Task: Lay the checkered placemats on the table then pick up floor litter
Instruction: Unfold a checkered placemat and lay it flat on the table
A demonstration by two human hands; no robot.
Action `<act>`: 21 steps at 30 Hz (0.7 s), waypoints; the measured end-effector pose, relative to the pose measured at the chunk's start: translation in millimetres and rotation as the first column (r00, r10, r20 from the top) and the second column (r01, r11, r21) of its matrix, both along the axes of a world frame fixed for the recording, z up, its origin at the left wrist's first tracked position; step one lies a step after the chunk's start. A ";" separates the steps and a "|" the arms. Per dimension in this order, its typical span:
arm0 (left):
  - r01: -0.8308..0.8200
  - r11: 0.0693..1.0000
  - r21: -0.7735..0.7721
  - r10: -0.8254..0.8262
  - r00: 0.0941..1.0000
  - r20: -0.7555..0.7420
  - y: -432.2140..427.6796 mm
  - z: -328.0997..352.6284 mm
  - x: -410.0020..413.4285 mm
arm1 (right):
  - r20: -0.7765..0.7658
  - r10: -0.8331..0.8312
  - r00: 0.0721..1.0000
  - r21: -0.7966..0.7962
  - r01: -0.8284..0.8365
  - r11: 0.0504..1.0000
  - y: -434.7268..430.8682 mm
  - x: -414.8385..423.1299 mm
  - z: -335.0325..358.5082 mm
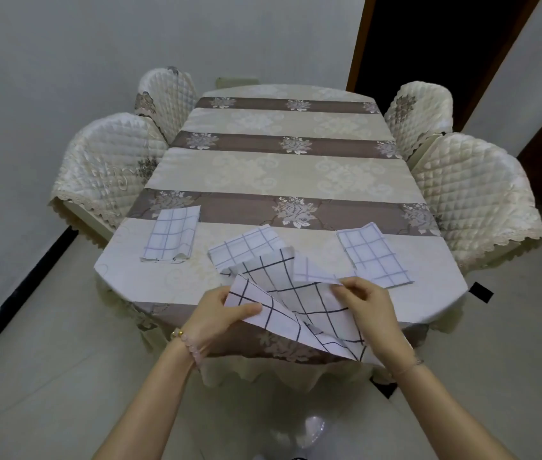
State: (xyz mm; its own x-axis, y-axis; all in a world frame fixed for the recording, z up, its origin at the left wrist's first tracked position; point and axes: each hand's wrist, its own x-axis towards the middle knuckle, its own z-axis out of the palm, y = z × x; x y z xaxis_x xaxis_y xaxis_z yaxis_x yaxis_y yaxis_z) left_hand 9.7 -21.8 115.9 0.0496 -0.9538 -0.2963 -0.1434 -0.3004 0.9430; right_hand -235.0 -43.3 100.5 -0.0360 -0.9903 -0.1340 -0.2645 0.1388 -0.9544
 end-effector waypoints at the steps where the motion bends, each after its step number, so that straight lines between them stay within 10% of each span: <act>1: -0.016 1.000 -0.023 0.016 1.000 0.014 -3.3 5.5 5.9 | 0.009 -0.047 0.999 -0.021 0.047 0.999 -4.0 -11.2 7.7; 11: -0.270 0.963 0.012 0.252 0.881 -0.401 -55.7 34.6 27.7 | -0.028 -0.391 0.920 -0.072 0.388 0.919 -5.9 -111.8 43.0; 21: -0.333 0.899 -0.284 0.315 0.943 -0.106 -73.5 31.6 -2.9 | -0.021 -0.566 0.824 0.009 0.566 0.824 62.1 -156.9 52.1</act>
